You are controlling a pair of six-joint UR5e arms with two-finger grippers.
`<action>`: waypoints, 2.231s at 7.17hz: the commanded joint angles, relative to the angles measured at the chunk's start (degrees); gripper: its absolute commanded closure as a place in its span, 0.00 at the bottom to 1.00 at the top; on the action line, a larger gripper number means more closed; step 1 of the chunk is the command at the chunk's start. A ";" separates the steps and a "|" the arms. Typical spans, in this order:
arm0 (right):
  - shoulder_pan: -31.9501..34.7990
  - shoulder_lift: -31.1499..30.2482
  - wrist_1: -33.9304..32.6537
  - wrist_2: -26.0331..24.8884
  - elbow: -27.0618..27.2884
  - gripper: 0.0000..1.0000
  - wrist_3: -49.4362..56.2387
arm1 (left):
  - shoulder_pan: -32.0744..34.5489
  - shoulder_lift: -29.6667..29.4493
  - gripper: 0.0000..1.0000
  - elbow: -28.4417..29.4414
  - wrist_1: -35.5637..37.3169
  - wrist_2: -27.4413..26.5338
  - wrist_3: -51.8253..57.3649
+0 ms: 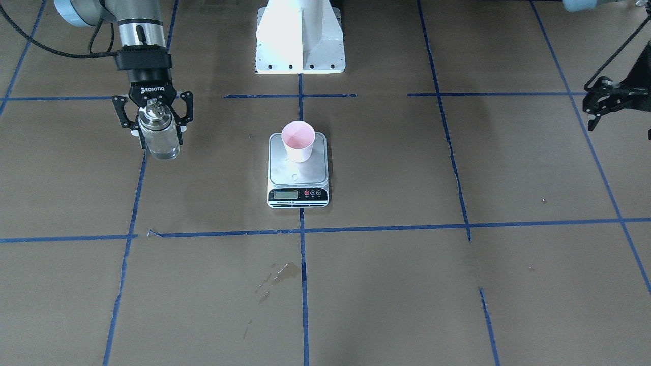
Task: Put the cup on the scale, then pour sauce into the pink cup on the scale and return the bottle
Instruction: 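Carry the bottle with the right gripper over the pink cup and tilt it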
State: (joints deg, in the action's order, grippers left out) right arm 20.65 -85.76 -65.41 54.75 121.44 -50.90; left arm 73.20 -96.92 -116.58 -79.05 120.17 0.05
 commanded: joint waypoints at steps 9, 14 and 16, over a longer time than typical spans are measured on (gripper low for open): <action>-10.89 17.45 -24.33 -26.34 -12.69 1.00 25.41 | 9.51 13.16 0.00 19.81 -30.02 9.56 8.13; -10.80 21.16 -27.21 -34.53 -21.16 1.00 35.93 | 9.51 13.07 0.00 19.81 -29.94 9.56 7.77; -10.46 21.16 -27.58 -38.65 -21.25 1.00 45.33 | 9.51 12.90 0.00 19.81 -29.94 9.56 7.86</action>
State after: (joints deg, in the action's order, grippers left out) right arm 10.02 -64.59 -92.67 18.22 100.29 -10.61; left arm 82.74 -83.91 -96.79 -109.02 129.73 7.89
